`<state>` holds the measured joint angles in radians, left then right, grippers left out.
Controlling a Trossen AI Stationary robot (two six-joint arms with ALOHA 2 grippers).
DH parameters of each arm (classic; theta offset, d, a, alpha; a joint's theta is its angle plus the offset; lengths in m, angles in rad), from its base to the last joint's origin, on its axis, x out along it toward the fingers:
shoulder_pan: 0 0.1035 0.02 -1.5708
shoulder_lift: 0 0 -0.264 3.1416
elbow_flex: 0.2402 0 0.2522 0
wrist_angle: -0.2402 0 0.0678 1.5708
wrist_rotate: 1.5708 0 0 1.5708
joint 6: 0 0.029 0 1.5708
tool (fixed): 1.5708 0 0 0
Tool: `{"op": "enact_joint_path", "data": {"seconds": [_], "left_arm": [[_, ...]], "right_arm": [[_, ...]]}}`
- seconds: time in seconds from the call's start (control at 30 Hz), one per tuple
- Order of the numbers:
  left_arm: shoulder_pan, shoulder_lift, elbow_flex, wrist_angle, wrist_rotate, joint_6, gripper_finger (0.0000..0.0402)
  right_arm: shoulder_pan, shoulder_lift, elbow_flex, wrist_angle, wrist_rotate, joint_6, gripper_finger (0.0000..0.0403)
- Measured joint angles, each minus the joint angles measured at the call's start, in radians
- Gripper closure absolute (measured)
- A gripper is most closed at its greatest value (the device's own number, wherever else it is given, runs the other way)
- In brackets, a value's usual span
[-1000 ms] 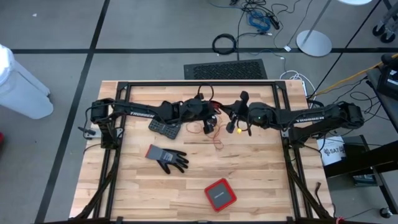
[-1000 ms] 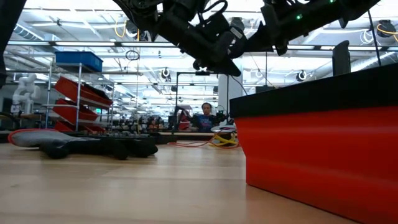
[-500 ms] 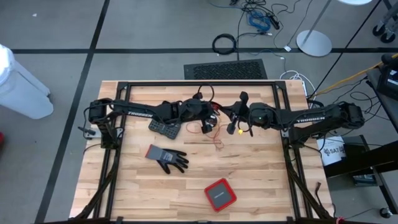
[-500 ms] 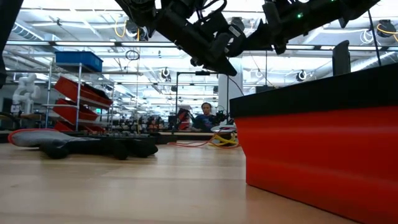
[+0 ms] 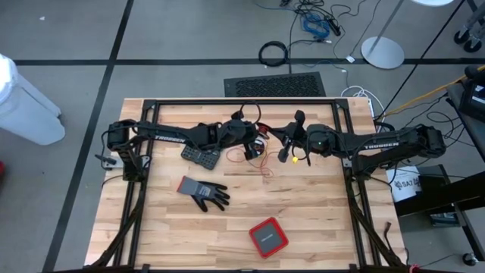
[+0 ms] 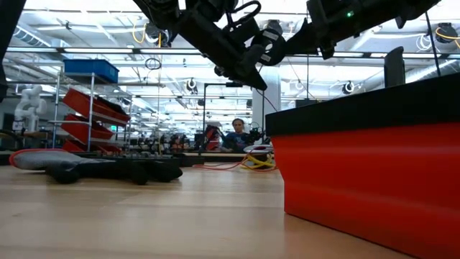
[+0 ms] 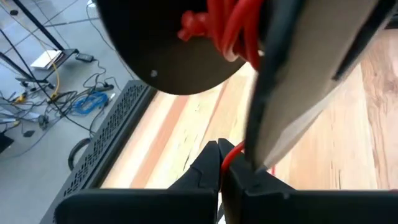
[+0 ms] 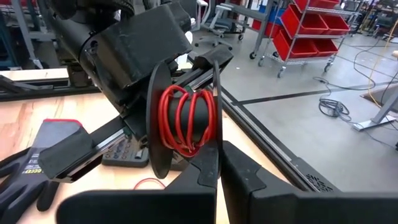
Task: Coil cords
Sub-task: Coil the red wire onto the spool
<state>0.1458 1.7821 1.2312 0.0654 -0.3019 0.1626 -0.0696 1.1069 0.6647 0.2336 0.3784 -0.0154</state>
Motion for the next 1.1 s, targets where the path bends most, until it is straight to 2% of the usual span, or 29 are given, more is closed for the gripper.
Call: {"op": "enact_joint_path", "data": {"seconds": [0.73, 1.1], "left_arm": [[0.028, 0.000, 0.000, -0.011, -0.043, 0.048, 0.0401], [0.030, 0.000, 0.000, 0.024, -0.048, 0.066, 0.0328]], "right_arm": [[-0.001, -0.032, 0.000, -0.055, -0.040, 0.023, 0.0403], [0.000, -0.047, 0.000, -0.071, -0.043, 0.024, 0.0403]]}}
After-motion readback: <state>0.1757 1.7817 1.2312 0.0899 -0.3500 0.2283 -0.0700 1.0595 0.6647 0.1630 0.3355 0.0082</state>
